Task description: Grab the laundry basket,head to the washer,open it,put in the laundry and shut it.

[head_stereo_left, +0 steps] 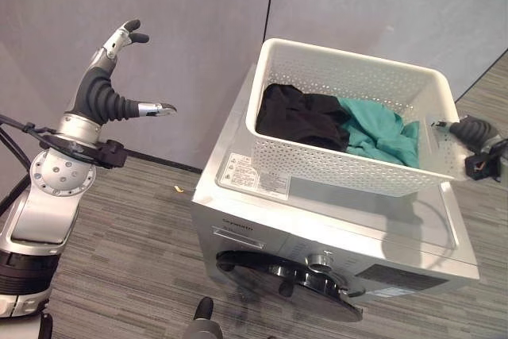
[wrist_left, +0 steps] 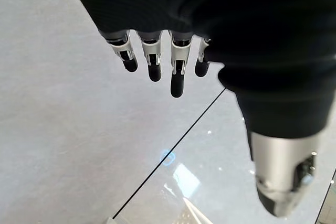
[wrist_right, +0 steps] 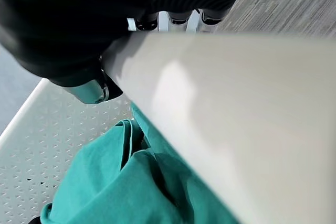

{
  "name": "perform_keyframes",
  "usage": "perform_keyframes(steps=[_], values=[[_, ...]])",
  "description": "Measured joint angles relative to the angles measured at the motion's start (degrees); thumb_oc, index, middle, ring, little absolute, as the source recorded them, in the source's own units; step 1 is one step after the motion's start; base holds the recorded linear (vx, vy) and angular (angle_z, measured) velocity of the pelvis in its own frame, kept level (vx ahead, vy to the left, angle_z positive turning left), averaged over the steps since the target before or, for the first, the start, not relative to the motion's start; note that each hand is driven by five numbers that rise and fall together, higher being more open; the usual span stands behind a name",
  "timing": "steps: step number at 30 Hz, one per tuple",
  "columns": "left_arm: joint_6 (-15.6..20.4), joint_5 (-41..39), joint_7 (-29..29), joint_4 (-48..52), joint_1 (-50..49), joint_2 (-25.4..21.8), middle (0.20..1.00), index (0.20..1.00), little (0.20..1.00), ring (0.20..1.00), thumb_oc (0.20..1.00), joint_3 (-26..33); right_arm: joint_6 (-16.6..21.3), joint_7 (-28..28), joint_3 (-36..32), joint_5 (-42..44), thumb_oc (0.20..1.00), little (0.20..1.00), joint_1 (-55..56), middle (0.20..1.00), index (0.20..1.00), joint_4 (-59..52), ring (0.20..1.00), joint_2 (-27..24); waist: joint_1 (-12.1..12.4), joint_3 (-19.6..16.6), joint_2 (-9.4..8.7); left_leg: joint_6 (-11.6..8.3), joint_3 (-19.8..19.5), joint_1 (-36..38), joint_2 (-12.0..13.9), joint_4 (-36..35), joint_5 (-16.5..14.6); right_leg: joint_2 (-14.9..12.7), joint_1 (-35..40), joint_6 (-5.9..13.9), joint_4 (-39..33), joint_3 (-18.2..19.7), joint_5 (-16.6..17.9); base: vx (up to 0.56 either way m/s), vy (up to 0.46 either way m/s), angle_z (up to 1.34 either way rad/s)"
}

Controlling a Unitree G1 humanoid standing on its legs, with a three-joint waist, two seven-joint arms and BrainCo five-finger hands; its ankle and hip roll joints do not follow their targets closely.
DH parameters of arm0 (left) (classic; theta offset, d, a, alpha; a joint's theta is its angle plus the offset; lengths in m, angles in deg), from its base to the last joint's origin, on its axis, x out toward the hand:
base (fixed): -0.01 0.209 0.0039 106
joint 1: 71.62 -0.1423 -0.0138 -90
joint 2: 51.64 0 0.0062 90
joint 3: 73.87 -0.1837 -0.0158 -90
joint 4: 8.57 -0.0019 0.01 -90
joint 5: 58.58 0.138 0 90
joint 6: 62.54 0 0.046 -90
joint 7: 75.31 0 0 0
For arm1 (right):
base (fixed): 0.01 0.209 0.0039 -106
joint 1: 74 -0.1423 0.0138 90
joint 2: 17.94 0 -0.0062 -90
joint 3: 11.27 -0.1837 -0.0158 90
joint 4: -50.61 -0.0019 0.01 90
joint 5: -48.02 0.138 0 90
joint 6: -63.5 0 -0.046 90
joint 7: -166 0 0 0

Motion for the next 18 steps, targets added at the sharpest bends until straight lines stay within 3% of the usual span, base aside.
perform_keyframes(steps=[3, 6, 9, 12, 18], values=[[0.0, 0.0, -0.1, 0.0, 0.0, 0.0, 1.0, 1.0, 1.0, 1.0, 1.0, 0.0, -0.8, 1.6, 3.8, -0.9, 1.0, 1.0, -3.3, 1.0, 1.0, 1.9, 1.0, -0.7, 0.1, 0.0, -0.02, 0.0, -0.2, 0.0, 0.0, 0.0, 0.0, 0.0, 0.1, 0.0, 0.0, -0.2, 0.0, -0.02, 0.005, 0.04], [0.0, -0.3, -0.8, 0.0, 0.0, 0.2, 1.0, 1.0, 1.0, 1.0, 1.0, -0.1, -0.9, 4.5, 12.3, -7.1, 1.0, 1.0, -11.6, 1.0, 1.0, 6.7, 1.0, -1.0, 0.3, 0.1, -0.1, 0.0, -0.4, 0.0, -0.1, 0.0, 0.0, -0.1, 0.1, 0.0, 0.0, -0.3, 0.0, 0.0, 0.0, 0.0], [0.0, -0.4, -0.9, -0.1, 0.0, 0.5, 1.0, 1.0, 1.0, 1.0, 1.0, -0.1, -0.7, 4.9, 14.4, -9.3, 1.0, 1.0, -16.7, 1.0, 1.0, 8.6, 1.0, -1.0, 0.4, 0.2, -0.12, 0.0, -0.5, 0.0, -0.2, 0.0, 0.0, -0.1, 0.2, 0.03, 0.0, -0.4, 0.0, 0.0, 0.004, 0.01], [0.1, -0.5, -1.3, 0.1, 0.1, 1.3, 1.0, 1.0, 1.0, 1.0, 1.0, -0.1, -0.5, 5.8, 24.2, -14.6, 1.0, 1.0, -27.9, 1.0, 1.0, 12.9, 1.0, 0.1, 0.6, 0.3, -0.15, 0.0, -0.6, 0.0, -0.2, 0.1, 0.0, -0.1, 0.2, 0.04, 0.0, -0.5, 0.0, 0.0, 0.0, 0.0], [0.0, -0.5, -1.8, 0.2, -0.4, 3.3, 1.0, 1.0, 1.0, 1.0, 1.0, 0.2, 1.0, 6.4, 25.4, -20.6, 1.0, 1.0, -33.9, 1.0, 1.0, 8.5, 1.0, -0.3, 1.1, 0.3, -0.17, 0.0, -0.7, 0.1, -0.4, 0.0, 0.0, -0.2, 0.3, 0.04, 0.0, -0.5, 0.0, 0.0, 0.0, 0.0]])
